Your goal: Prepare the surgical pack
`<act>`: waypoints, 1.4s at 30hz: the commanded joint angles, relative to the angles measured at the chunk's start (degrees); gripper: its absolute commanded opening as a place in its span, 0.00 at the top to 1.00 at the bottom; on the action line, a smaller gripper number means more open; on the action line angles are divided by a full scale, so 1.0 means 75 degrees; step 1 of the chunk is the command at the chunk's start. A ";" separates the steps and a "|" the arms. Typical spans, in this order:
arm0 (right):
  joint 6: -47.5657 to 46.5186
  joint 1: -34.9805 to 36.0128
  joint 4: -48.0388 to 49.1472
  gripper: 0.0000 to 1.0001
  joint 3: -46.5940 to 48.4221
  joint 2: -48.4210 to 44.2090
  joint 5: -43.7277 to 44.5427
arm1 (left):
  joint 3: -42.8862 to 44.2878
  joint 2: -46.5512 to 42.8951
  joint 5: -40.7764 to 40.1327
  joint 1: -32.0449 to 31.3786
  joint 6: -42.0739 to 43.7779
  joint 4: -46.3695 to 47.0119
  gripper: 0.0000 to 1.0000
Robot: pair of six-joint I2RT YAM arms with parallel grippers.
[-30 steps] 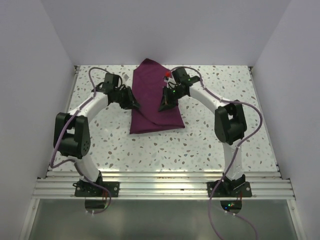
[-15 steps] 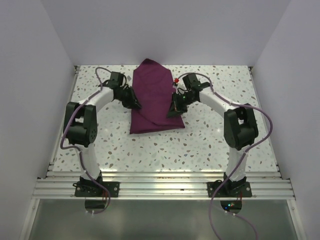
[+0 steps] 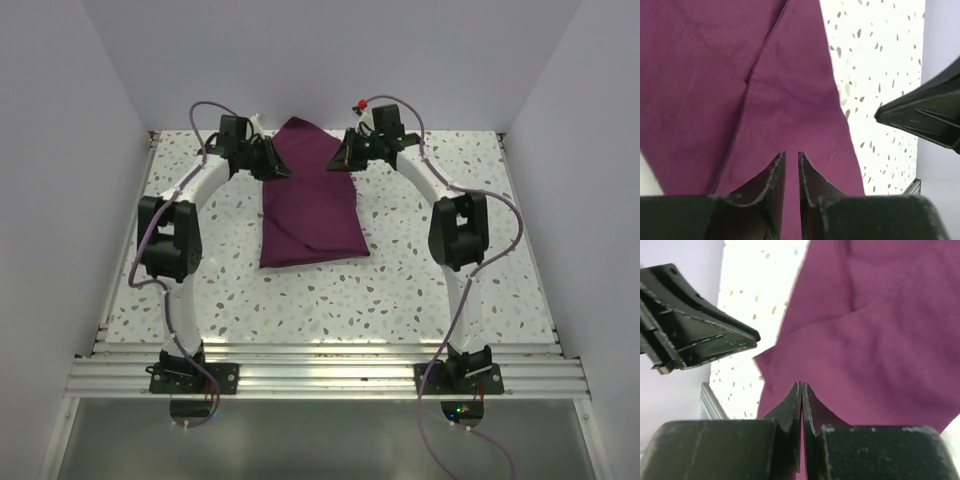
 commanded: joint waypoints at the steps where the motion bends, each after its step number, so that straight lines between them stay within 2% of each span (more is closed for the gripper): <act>1: 0.0165 -0.0138 0.0006 1.00 0.0427 0.0742 -0.0276 | 0.0421 0.0932 0.0614 0.0056 -0.0118 0.0456 0.82; 7: 0.0260 -0.0290 0.0113 1.00 0.0357 0.1293 -0.0534 | 0.0774 0.1635 0.0720 0.0091 0.0081 0.0341 0.84; 15: 0.0154 -0.0384 -0.0203 1.00 0.0322 0.1797 -0.0593 | 0.0411 0.2023 0.0649 0.0220 0.0386 0.0176 0.85; 29: -0.0138 -0.0384 -0.0367 1.00 -0.1072 0.1658 -0.0569 | -0.1311 0.1509 0.0684 0.0220 0.0667 0.0351 0.87; 36: -0.0292 -0.0372 -0.0146 1.00 -0.2920 0.0651 -0.0522 | -0.2377 0.0666 0.0580 0.0220 0.0761 0.0445 0.88; 42: -0.0291 -0.0372 0.0019 1.00 -0.4610 -0.0640 -0.0499 | -0.3819 -0.0424 0.0509 0.0220 0.0761 0.0586 0.89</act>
